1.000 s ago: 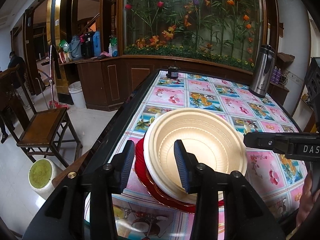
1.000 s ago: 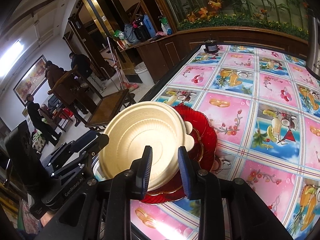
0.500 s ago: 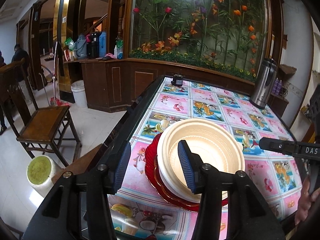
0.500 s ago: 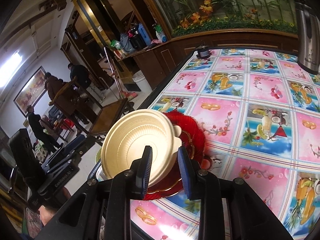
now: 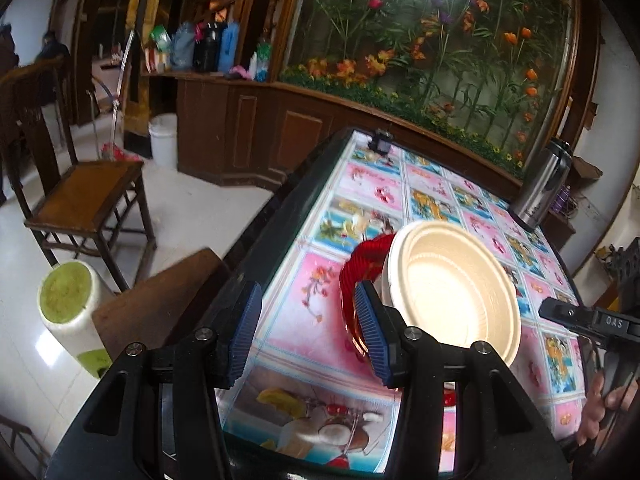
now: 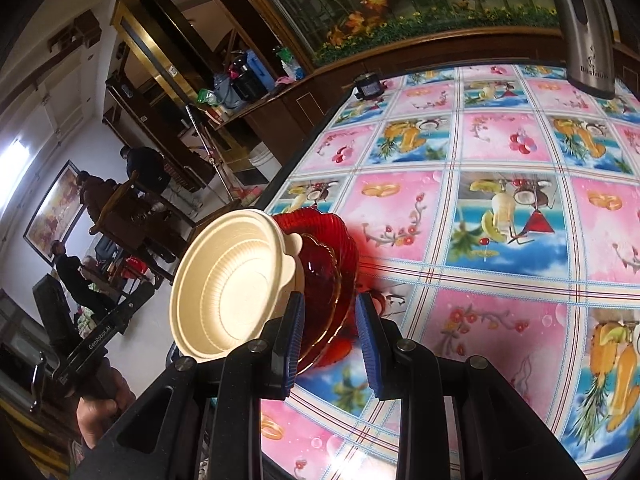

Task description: Organize plates and bowls

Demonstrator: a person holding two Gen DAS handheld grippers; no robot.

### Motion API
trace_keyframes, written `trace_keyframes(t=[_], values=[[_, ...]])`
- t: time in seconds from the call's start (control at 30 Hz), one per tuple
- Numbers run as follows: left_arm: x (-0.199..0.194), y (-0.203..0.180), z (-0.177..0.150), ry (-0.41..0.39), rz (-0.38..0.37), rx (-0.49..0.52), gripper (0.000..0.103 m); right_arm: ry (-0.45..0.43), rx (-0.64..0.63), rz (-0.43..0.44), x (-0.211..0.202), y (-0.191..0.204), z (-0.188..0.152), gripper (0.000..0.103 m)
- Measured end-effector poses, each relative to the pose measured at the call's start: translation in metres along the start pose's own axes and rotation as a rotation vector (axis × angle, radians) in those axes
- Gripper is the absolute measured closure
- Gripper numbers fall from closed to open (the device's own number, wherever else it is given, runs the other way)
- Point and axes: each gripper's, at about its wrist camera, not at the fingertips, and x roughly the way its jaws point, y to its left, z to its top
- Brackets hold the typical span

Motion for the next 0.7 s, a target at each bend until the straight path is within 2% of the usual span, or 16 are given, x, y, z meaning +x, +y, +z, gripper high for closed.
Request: trace_keyframes(t=[0.13,0.3,0.37,0.43,0.6,0.7], values=[[0.012,0.008,-0.008,0.059,-0.078,-0.009,0.056,0.016,0.006,-0.001,0.006,-0.002,-0.002,0.074],[0.020,0.009,-0.015,0.094,-0.155,-0.003,0.057,0.045,0.018,0.008,0.018,-0.006,-0.008,0.074],[0.022,0.006,-0.016,0.102,-0.175,0.009,0.064,0.053,0.020,0.015,0.021,-0.006,-0.009,0.074],[0.025,0.003,-0.018,0.118,-0.191,0.022,0.079,0.057,0.022,0.027,0.024,-0.006,-0.009,0.074],[0.032,-0.001,-0.021,0.143,-0.213,0.038,0.080,0.068,0.026,0.041,0.030,-0.006,-0.010,0.075],[0.034,-0.003,-0.020,0.151,-0.221,0.053,0.088,0.078,0.030,0.040,0.035,-0.007,-0.010,0.075]])
